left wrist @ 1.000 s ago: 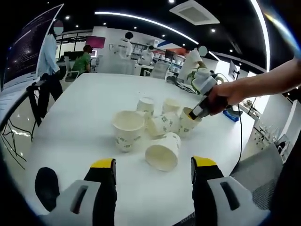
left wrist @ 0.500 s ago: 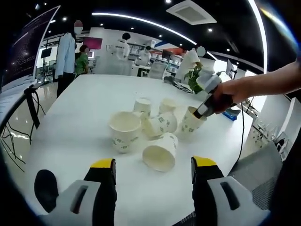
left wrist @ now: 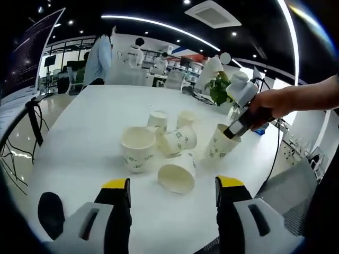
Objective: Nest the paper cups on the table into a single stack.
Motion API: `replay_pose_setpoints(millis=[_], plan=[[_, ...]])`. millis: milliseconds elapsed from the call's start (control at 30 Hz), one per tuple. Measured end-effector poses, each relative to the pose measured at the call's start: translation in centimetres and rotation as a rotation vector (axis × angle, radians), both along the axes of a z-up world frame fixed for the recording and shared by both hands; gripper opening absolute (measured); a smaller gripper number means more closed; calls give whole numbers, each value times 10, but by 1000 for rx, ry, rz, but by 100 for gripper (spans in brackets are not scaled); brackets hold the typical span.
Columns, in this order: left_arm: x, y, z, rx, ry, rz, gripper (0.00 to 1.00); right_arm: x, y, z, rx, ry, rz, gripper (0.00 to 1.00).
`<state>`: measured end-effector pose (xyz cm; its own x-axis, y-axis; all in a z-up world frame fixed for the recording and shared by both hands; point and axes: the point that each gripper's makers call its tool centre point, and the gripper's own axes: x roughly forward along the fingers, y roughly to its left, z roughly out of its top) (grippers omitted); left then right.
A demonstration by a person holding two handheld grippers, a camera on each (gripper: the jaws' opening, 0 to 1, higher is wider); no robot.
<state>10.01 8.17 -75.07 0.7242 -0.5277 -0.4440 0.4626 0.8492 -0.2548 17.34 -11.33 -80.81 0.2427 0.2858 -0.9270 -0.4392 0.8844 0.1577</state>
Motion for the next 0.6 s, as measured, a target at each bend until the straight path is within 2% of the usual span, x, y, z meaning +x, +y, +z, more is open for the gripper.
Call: replay_pose_setpoints(millis=[100, 233, 600], plan=[[-1, -1, 2, 0, -2, -3, 63, -11, 9, -2, -1, 7, 13, 0], [-2, -2, 2, -2, -3, -11, 63, -13, 14, -8, -3, 22, 22, 0], [-1, -1, 3, -9, -9, -8, 63, -6, 31, -21, -23, 57, 46, 0]])
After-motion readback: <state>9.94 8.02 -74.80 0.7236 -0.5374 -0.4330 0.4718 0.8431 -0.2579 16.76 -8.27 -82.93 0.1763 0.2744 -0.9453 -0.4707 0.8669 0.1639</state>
